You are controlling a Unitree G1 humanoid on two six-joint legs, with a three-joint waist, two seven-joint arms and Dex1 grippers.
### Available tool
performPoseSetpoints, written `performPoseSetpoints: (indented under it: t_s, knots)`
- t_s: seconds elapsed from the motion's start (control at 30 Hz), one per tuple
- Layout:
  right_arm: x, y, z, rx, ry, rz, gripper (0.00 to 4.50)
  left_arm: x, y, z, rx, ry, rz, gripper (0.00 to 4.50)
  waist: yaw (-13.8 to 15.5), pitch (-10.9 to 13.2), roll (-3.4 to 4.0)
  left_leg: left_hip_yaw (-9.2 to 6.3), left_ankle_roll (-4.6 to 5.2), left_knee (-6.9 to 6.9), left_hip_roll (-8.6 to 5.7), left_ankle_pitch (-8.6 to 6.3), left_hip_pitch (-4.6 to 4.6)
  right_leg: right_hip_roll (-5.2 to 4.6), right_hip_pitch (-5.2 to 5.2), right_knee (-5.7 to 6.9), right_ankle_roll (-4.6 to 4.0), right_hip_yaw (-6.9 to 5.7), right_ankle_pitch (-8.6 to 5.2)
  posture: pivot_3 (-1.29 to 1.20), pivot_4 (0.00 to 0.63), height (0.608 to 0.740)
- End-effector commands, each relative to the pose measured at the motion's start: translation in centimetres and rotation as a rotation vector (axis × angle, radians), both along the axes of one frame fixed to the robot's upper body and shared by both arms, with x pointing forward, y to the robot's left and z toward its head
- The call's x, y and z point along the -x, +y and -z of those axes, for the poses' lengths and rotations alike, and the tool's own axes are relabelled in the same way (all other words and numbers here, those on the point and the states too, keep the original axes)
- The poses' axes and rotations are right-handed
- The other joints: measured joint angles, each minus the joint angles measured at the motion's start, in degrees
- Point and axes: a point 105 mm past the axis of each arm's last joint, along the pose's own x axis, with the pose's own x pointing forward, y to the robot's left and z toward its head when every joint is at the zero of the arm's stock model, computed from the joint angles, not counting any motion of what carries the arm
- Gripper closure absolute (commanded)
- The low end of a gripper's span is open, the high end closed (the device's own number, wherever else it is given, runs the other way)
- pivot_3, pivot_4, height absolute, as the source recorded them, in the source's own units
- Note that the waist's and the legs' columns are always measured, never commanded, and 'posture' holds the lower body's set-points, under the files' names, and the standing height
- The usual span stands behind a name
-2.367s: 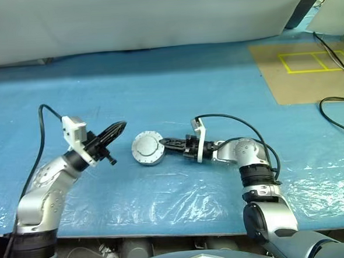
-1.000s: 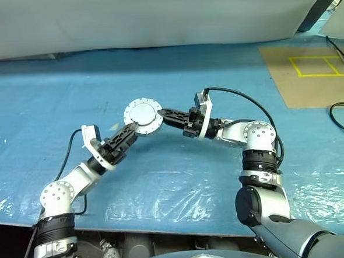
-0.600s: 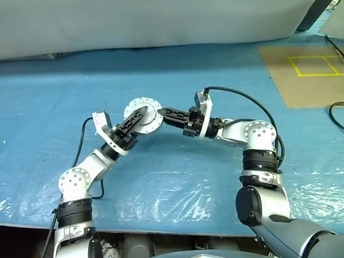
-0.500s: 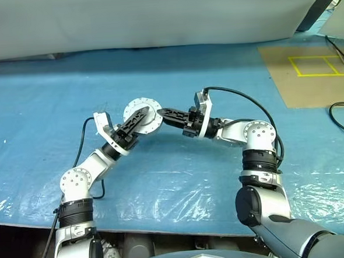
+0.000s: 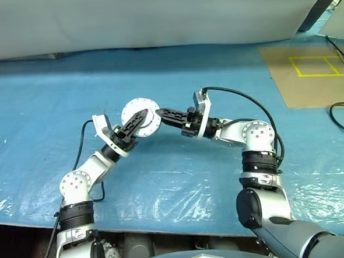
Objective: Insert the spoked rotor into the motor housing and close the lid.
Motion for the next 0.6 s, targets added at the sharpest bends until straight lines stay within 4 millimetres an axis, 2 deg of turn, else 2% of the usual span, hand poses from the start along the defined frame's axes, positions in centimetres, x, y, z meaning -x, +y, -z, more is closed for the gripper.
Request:
performPoseSetpoints:
  t_s: [0.03, 0.1, 0.27, 0.43, 0.53, 0.6]
  knots:
    - [-0.3, 0.1, -1.4, -0.036, -0.067, 0.023, 2.30, 0.2, -0.3, -1.8, 0.004, -0.073, 0.005, 1.81, 0.0, 0.0, 0.00, 0.00, 0.00, 0.00, 0.00, 0.00, 0.01, 0.00, 0.00, 0.00, 0.00, 0.00, 0.00, 0.00, 0.150, 0.740]
    - [-0.5, 0.1, -1.0, -0.058, -0.011, 0.016, 1.63, 0.0, 0.1, -2.0, 0.016, -0.073, -0.015, 1.81, 0.0, 0.0, -0.02, 0.00, 0.00, 0.01, -0.01, 0.00, 0.00, -0.01, 0.00, 0.01, 0.02, 0.00, 0.01, 0.00, 0.150, 0.740]
    - [-1.1, -0.1, -0.1, -0.047, 0.046, 0.038, 1.63, -0.8, 2.1, -3.9, 0.048, -0.131, -0.126, 1.81, -0.2, 0.0, -0.02, 0.00, 0.00, 0.02, 0.00, 0.00, 0.01, 0.01, 0.00, 0.02, 0.01, 0.00, 0.01, 0.00, 0.150, 0.740]
    - [-1.3, -0.2, 0.1, -0.032, 0.049, 0.051, 1.63, -2.5, 6.2, -5.4, 0.009, -0.179, -0.389, 1.81, -0.1, 0.0, -0.07, -0.02, 0.00, 0.05, 0.00, 0.00, -0.02, 0.01, 0.00, 0.02, 0.02, 0.00, 0.01, 0.00, 0.150, 0.740]
    - [-1.3, -0.2, 0.3, -0.020, 0.047, 0.053, 1.63, -3.3, 9.6, -4.8, -0.053, -0.156, -0.569, 1.81, -0.2, 0.0, -0.07, -0.02, 0.00, 0.06, -0.01, 0.00, -0.01, 0.01, 0.00, 0.01, 0.02, 0.00, 0.01, 0.00, 0.150, 0.740]
    - [-1.4, -0.2, 0.4, -0.014, 0.049, 0.056, 1.63, -3.8, 11.5, -3.6, -0.134, -0.127, -0.693, 1.81, -0.2, 0.0, -0.08, -0.03, 0.00, 0.04, 0.00, 0.00, -0.01, 0.03, 0.00, 0.00, 0.02, 0.00, 0.01, 0.00, 0.150, 0.740]
